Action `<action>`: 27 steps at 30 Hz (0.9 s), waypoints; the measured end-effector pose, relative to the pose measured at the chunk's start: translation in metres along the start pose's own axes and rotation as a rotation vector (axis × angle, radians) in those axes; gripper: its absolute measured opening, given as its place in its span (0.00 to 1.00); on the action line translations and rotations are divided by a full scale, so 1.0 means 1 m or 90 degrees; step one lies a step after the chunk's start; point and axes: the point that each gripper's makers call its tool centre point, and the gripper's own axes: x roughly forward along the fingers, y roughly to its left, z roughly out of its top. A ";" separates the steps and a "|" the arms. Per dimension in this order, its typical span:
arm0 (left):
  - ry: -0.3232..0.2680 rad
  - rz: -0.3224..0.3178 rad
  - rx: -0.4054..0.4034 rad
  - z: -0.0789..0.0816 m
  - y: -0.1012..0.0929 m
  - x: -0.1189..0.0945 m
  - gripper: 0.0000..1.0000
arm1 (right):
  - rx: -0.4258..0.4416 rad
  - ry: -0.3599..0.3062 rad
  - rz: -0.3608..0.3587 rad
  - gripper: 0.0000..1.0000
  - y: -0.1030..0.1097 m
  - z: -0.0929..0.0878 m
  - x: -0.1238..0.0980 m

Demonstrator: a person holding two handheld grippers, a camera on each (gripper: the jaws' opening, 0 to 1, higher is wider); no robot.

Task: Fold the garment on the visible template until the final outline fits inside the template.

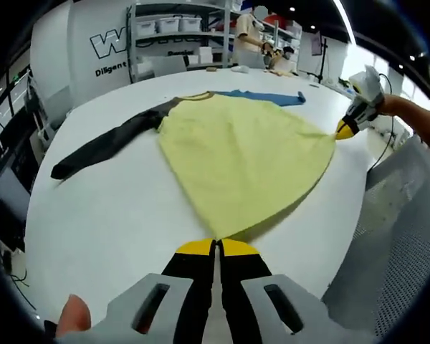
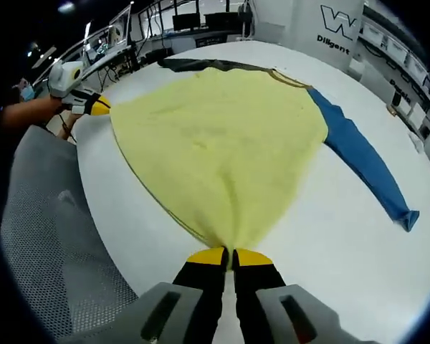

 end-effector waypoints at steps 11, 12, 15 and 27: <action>0.038 -0.024 0.009 -0.021 -0.013 -0.013 0.00 | 0.006 0.095 0.077 0.00 0.026 -0.026 -0.002; 0.047 -0.028 0.014 -0.025 -0.015 -0.016 0.00 | 0.000 0.102 0.081 0.00 0.029 -0.028 -0.002; 0.071 -0.042 0.017 -0.036 -0.019 -0.019 0.00 | -0.002 0.119 0.096 0.00 0.036 -0.033 -0.003; 0.105 -0.058 0.030 -0.056 -0.027 -0.028 0.00 | -0.014 0.166 0.133 0.00 0.055 -0.047 -0.007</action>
